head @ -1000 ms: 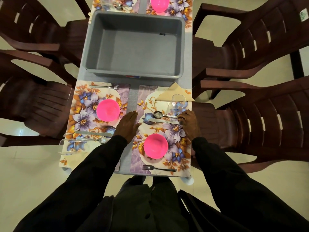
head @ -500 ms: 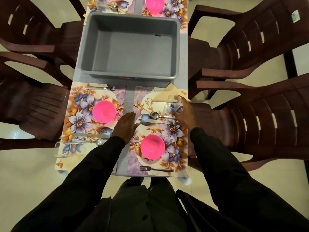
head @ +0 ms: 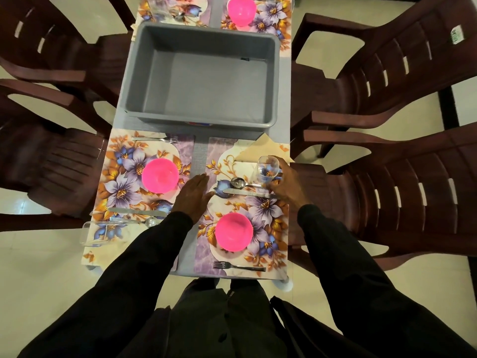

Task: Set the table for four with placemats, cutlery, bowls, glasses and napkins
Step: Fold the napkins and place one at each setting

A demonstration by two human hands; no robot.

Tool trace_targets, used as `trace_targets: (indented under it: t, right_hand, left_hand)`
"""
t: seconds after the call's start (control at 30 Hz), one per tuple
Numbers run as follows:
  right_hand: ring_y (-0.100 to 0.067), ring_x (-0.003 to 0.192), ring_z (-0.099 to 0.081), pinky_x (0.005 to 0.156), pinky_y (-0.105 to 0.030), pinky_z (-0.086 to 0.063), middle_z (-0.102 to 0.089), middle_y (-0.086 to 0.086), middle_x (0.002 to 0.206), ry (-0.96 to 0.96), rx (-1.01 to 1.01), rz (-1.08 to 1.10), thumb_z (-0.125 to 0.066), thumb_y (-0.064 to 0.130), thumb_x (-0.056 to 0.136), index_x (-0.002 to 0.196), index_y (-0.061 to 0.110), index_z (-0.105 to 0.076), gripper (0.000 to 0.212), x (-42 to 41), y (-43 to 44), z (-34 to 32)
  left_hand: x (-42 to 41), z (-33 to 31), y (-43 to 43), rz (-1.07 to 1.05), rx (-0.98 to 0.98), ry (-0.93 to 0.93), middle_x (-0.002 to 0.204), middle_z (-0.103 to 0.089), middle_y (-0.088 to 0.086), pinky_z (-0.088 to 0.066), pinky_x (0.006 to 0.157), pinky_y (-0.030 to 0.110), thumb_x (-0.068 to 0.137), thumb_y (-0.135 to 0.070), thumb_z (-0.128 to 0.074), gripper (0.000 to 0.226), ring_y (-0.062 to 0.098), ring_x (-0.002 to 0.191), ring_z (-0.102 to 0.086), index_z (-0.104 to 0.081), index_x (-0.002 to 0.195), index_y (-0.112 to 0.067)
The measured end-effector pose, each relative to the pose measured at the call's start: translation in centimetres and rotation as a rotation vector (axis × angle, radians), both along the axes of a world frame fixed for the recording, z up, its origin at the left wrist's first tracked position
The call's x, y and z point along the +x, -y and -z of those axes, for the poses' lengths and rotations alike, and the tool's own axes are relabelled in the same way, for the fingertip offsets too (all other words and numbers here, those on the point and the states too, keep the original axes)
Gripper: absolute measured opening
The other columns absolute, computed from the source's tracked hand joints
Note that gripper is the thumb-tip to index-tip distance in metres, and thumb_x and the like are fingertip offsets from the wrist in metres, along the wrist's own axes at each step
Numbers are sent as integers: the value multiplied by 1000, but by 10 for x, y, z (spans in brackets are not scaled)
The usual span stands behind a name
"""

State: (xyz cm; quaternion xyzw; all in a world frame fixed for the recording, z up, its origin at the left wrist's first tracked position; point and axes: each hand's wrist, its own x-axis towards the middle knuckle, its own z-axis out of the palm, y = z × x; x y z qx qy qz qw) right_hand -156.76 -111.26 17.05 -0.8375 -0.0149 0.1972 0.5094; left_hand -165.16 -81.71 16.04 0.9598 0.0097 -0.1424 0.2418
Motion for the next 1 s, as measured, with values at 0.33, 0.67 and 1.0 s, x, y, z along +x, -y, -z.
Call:
trace_targets:
  t: [0.33, 0.67, 1.0]
  right_hand:
    - [-27, 115, -59, 94, -20, -41, -63, -14, 125, 347, -488, -26, -67, -3, 90, 128, 2, -64, 38, 49, 30, 28]
    - [-35, 102, -55, 77, -48, -53, -61, -16, 116, 396, -671, -311, -86, 13, 75, 110, 8, -73, 38, 60, 27, 53]
    - [-32, 101, -53, 77, -42, -50, -60, -14, 115, 409, -652, -312, -81, 16, 82, 104, 5, -68, 28, 58, 27, 63]
  left_hand:
    - [7, 6, 1, -9, 4, 2, 154, -46, 16, -33, 119, 43, 102, -30, -59, 56, 33, 144, -41, -45, 150, -5]
    - [8, 11, 1, -38, 8, -7, 155, -45, 16, -32, 120, 42, 103, -32, -58, 56, 32, 144, -41, -45, 150, -5]
    - [7, 10, -1, -50, 11, -8, 156, -44, 14, -32, 120, 43, 103, -33, -55, 56, 31, 145, -40, -43, 152, -7]
